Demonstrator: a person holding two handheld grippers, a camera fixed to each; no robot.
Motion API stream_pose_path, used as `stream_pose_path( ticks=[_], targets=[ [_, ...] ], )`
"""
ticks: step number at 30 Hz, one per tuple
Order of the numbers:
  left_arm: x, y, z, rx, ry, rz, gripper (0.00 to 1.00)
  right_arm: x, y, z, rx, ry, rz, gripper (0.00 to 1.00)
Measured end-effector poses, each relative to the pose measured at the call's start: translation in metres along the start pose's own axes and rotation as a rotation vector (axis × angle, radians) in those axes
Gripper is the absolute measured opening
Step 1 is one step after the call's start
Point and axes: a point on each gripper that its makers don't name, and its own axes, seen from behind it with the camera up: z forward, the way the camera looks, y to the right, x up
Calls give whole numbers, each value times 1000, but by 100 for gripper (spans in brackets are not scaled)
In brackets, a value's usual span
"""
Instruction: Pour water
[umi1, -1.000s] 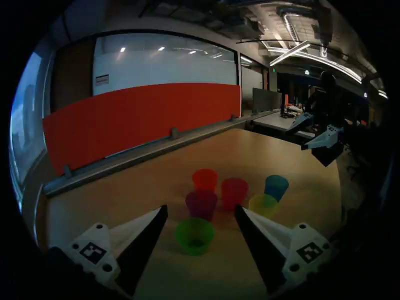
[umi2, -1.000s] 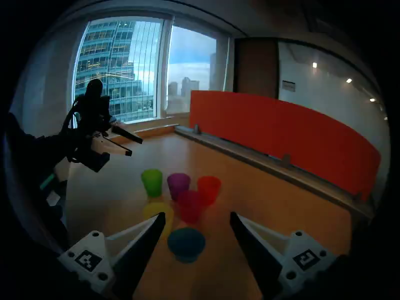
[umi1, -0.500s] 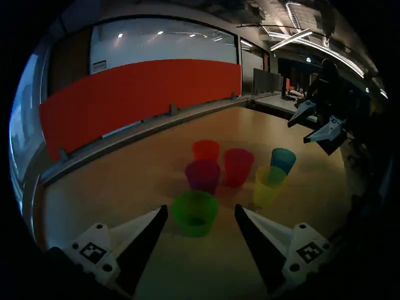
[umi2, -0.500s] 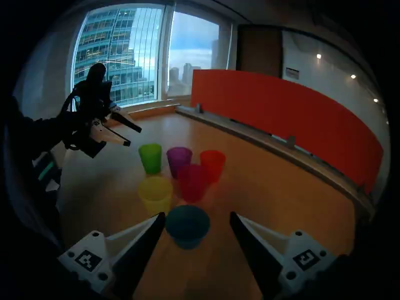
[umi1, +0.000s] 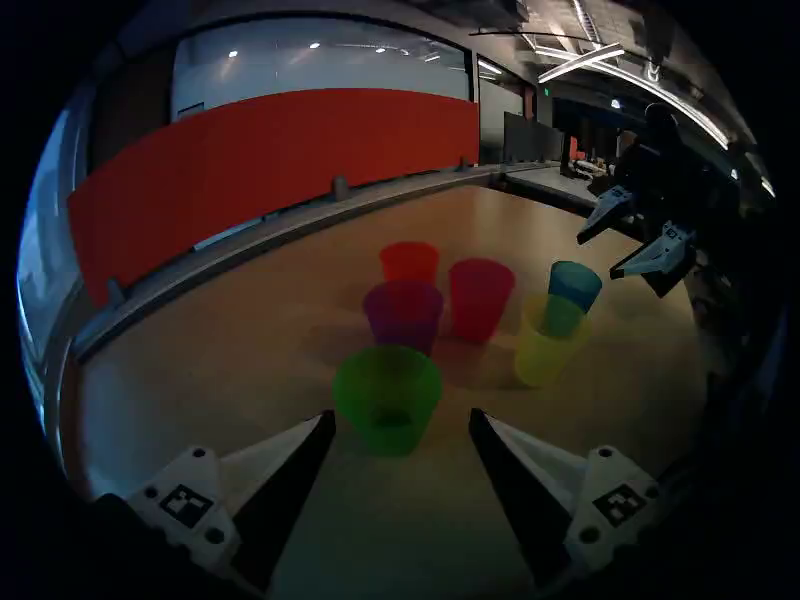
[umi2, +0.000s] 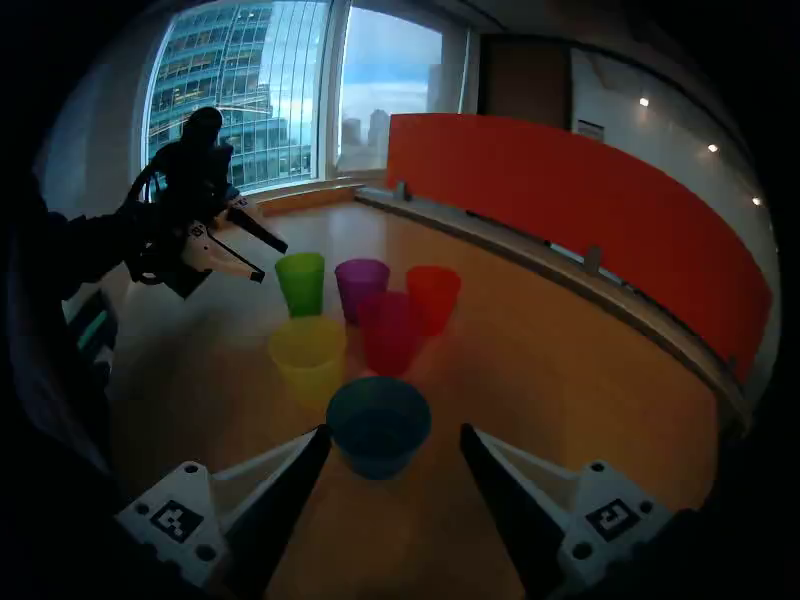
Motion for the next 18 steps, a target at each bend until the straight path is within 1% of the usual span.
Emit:
stream_pose_path(
  ticks=[9, 14, 18],
  targets=[
    [-15, -5, 17, 4, -48, 9, 100, -18, -4, 12, 4, -38, -20, 100],
    [-17, -7, 25, 5, -60, 14, 100, -22, -7, 20, 13, -46, -19, 100],
    [-15, -7, 30, -2, -58, 11, 100, -26, -6, 25, 14, -54, -21, 100]
  ],
)
